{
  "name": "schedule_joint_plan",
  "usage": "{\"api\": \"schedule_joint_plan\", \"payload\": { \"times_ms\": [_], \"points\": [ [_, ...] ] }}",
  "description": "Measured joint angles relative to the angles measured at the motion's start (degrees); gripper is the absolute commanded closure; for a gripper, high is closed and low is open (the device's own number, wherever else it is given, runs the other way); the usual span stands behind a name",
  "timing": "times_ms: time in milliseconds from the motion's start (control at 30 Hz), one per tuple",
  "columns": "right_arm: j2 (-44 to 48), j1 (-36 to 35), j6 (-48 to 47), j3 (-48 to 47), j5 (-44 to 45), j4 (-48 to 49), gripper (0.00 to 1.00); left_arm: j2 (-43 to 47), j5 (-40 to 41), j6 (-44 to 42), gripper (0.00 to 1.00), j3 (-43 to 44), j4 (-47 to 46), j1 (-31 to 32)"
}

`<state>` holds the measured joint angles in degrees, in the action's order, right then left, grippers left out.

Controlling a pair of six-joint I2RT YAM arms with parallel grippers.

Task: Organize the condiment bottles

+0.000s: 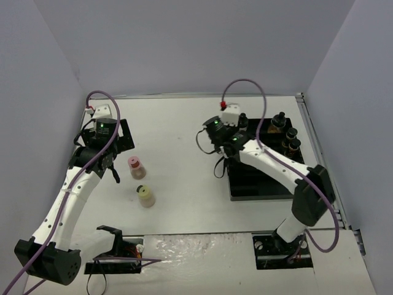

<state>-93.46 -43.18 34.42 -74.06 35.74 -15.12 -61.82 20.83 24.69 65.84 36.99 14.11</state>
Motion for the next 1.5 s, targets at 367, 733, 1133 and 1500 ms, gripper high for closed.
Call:
{"api": "schedule_joint_plan", "payload": {
  "times_ms": [367,733,1133,1500],
  "points": [
    [22.8,28.3,1.6,14.1,3.0,-1.2,1.00,-0.4,-0.5,0.0,0.03,0.0,0.0,0.0],
    [24.8,45.9,0.3,20.8,-2.9,-1.0,1.00,-0.7,-0.5,0.0,0.03,0.0,0.0,0.0],
    [22.5,48.8,-2.2,23.8,-5.0,2.8,1.00,-0.9,-1.4,0.0,0.03,0.0,0.0,0.0],
    [17.6,48.8,-2.7,23.8,-4.8,5.0,1.00,-4.0,-1.9,0.1,0.03,0.0,0.0,0.0]
  ]
}}
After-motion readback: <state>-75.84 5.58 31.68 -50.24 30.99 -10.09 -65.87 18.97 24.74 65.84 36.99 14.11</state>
